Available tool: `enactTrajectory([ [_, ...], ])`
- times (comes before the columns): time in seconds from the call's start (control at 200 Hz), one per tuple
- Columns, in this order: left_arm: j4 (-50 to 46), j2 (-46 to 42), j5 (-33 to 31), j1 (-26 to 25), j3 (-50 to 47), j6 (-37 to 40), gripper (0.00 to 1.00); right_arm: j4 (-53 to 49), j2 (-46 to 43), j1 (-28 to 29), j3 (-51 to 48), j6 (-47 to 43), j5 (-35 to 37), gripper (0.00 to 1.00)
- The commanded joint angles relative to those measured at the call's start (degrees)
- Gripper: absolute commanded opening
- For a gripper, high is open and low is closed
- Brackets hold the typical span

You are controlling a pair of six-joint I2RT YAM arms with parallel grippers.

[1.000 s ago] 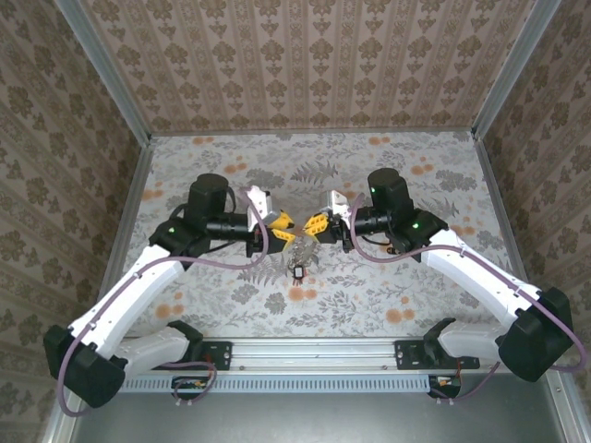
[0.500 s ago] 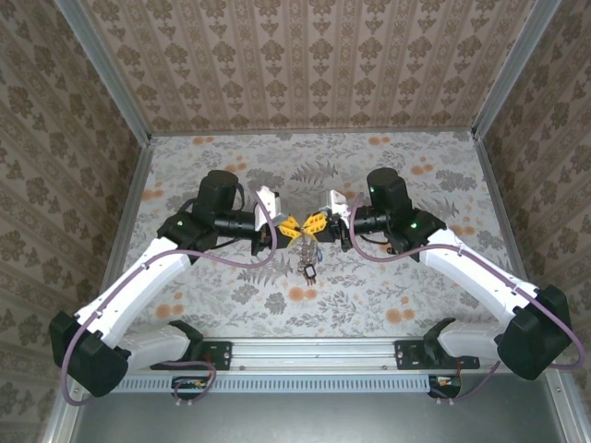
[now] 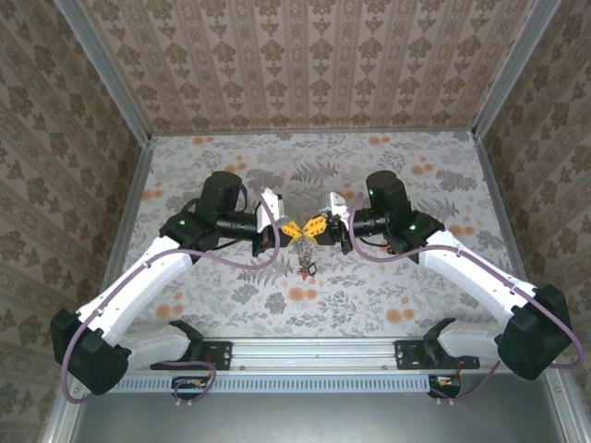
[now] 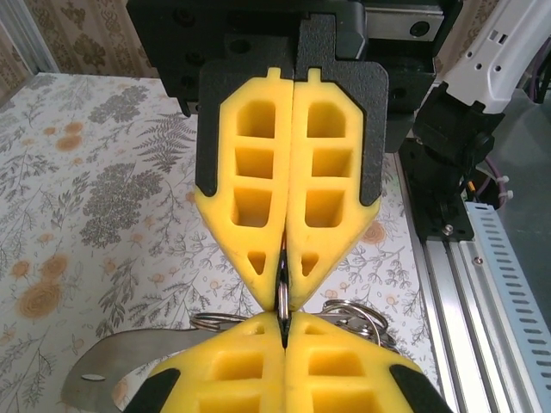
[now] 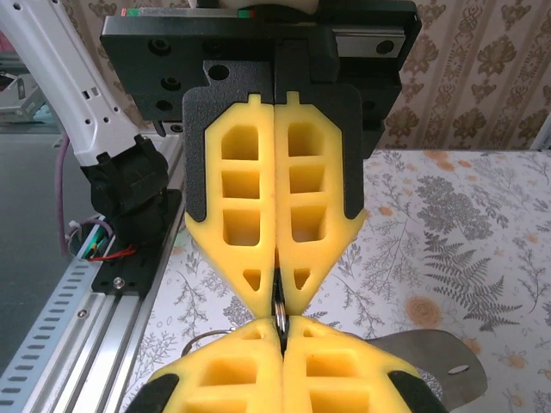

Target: Put the keys on the keyring

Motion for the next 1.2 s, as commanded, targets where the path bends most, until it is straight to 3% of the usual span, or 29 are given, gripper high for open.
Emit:
enactTrajectory([
  [0.0, 2.6, -1.4, 1.7, -0.6, 0.3, 1.7, 0.00, -0.3, -1.7, 0.1, 0.6, -3.4, -1.9, 0.14],
  [0.095, 4.3, -2.5, 6.3, 1.0, -0.5, 1.6, 0.00, -4.3, -3.4, -1.3, 0.5, -7.7, -2.6, 0.29],
  [0.275, 3.2, -3.0, 11.3, 2.7, -0.2, 3.6, 0.00, -4.6, -7.1, -2.9, -1.6, -12.8, -1.6, 0.33],
  [0.62, 0.6, -4.0, 21.2, 4.0, 1.1, 6.5, 0.00, 17.5, -12.0, -1.2, -14.3, -16.9, 12.7, 0.51],
  [0.78, -0.1, -3.7, 24.7, 4.2, 1.7, 8.0, 0.00, 20.8, -12.0, 0.3, -15.5, -18.6, 15.5, 0.52],
  [1.195, -0.9, -2.3, 28.4, 4.6, 4.2, 7.7, 0.00, 19.6, -12.6, 4.7, -16.7, -25.1, 14.5, 0.54],
])
